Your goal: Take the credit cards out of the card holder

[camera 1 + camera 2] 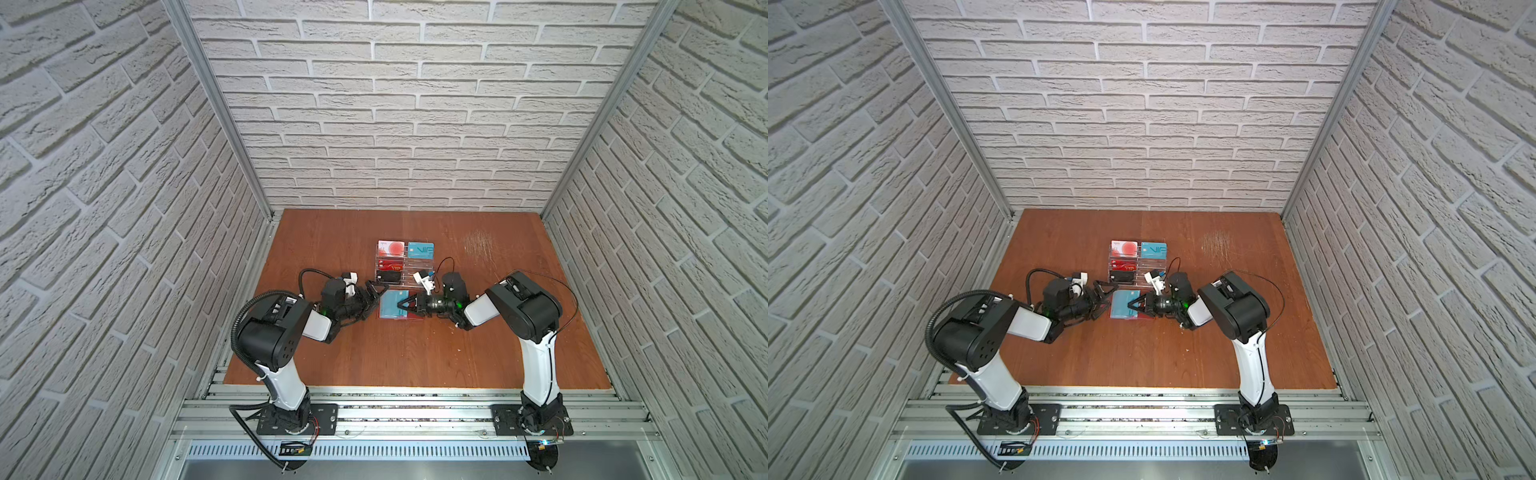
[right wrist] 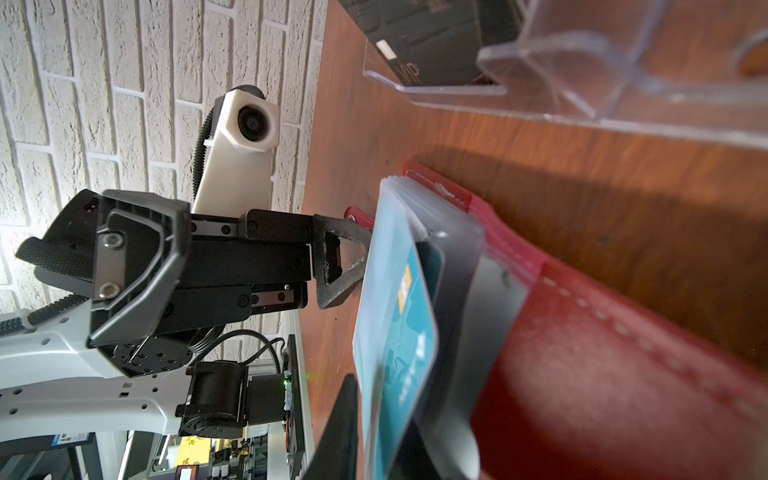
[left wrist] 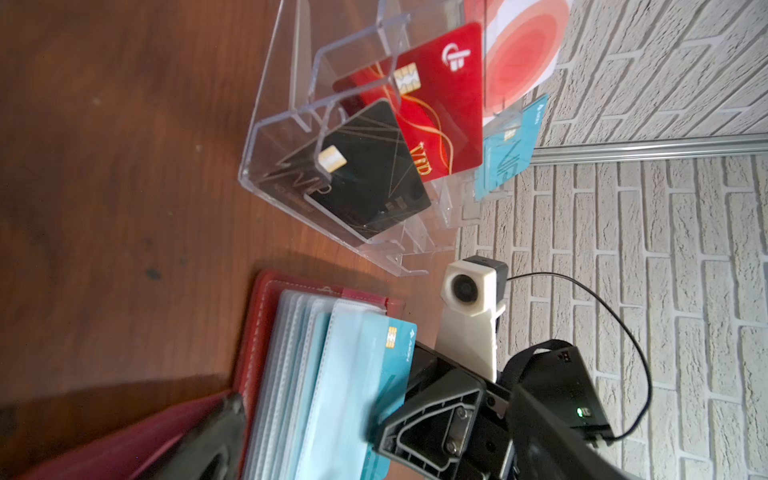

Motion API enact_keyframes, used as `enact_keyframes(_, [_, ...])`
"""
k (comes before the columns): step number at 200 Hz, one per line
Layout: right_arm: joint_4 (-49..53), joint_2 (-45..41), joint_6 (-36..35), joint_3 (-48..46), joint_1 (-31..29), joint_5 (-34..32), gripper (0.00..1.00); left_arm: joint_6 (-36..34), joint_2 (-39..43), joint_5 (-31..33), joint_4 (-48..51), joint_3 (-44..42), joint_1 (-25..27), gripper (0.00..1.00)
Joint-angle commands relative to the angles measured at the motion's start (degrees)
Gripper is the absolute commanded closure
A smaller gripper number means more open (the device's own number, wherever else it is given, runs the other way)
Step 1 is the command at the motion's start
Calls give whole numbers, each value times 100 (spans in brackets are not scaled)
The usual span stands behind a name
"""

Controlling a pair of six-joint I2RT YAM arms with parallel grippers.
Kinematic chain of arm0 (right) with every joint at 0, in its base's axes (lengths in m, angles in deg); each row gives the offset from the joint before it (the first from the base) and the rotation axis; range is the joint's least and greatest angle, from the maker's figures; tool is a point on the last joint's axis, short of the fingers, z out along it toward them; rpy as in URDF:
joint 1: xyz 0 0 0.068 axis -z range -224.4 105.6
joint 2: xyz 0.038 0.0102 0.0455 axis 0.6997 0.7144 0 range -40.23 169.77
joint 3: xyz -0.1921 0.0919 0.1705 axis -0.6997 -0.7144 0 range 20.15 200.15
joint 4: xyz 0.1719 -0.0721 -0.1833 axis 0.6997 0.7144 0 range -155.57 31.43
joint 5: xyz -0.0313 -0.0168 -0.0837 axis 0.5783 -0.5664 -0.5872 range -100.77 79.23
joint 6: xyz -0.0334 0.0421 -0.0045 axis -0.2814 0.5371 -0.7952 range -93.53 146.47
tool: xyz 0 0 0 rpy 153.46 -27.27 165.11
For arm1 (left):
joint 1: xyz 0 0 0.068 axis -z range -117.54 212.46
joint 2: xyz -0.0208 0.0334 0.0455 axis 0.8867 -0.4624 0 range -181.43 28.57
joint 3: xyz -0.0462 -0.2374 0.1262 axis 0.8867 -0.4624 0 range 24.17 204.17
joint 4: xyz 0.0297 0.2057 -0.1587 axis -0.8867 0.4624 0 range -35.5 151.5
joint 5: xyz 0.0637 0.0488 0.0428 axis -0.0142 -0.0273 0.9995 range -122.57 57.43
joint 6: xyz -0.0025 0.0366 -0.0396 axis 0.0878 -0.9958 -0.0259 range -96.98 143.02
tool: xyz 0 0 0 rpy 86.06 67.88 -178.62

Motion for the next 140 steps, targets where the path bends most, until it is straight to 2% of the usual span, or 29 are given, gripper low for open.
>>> enact_keyframes(1, [-27, -341, -202, -98, 40, -24, 86, -105, -234, 160, 1151, -317, -39, 2])
enact_keyframes(99, [442, -553, -451, -198, 119, -85, 92, -224, 34, 208, 1361, -383, -46, 2])
enact_keyframes(120, [955, -855, -748, -211, 160, -146, 94, -313, 98, 233, 1496, -357, -48, 2])
enact_keyframes(140, [1959, -1198, -1300, -139, 207, -339, 94, -399, 131, 243, 1577, -344, -43, 2])
